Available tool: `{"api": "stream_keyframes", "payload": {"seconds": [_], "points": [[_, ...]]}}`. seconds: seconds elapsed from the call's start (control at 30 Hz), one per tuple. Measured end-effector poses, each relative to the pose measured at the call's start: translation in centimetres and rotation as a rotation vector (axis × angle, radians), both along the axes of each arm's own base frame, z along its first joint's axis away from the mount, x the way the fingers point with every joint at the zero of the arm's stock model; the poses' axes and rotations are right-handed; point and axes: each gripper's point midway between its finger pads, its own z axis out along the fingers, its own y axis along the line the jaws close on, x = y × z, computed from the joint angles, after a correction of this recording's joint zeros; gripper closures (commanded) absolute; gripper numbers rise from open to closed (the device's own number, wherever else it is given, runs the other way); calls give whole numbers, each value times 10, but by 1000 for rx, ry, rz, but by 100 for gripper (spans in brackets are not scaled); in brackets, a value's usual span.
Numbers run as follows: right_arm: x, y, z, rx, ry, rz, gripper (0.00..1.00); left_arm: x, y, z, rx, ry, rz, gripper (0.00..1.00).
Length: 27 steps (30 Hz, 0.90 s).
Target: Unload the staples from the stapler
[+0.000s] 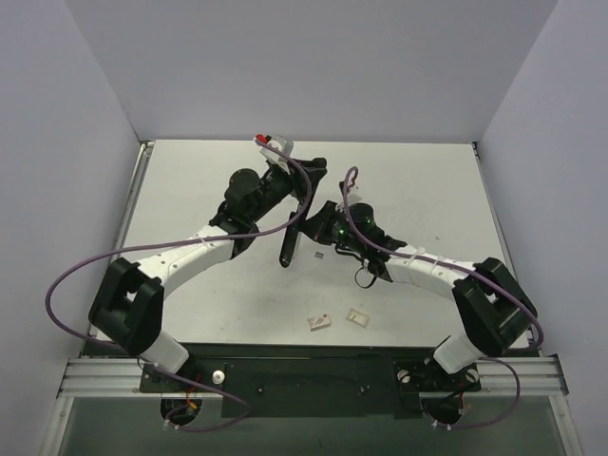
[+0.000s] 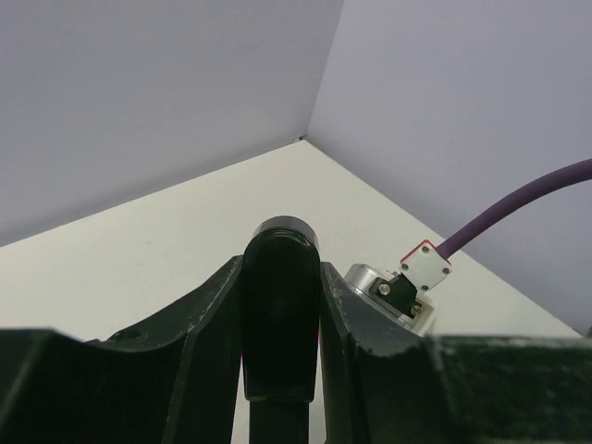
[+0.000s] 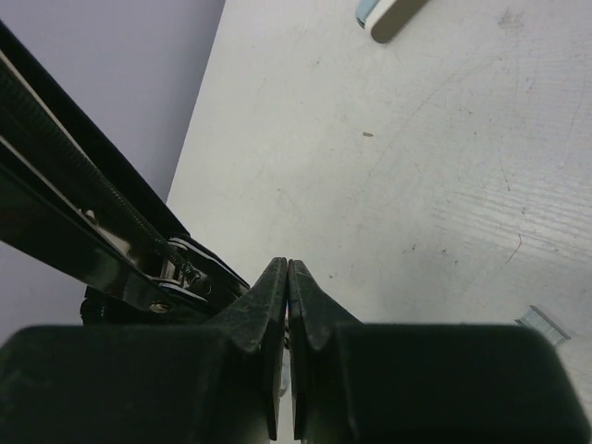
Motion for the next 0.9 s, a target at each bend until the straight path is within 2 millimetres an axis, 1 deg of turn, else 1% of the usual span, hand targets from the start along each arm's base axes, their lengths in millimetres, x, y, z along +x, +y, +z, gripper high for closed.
{"api": "stream_keyframes", "payload": {"seconds": [0.1,0.2,0.43,0.5,0.63,0.77,0.9], "points": [[-4,-6,23,9,-47,-6,100,-15,6,24,-37,-24,-13,100],[-8,-13,40,3,-84,-18,100,-31,14,43,-77,-38,-30,100],[-33,-25,76,-37,-163,-17,100,-66,28,67,-138,-35,-72,100],[-39,-29,81,-51,-178,-18,100,-76,33,73,-146,-35,-80,100],[-51,-40,86,-107,-199,-23,100,-94,42,88,-164,-47,-98,100],[-65,-62,93,-170,-223,-43,100,-112,53,102,-170,-67,-110,100],[-82,-78,107,-196,-251,-52,100,-128,65,109,-169,-83,-108,100]]}}
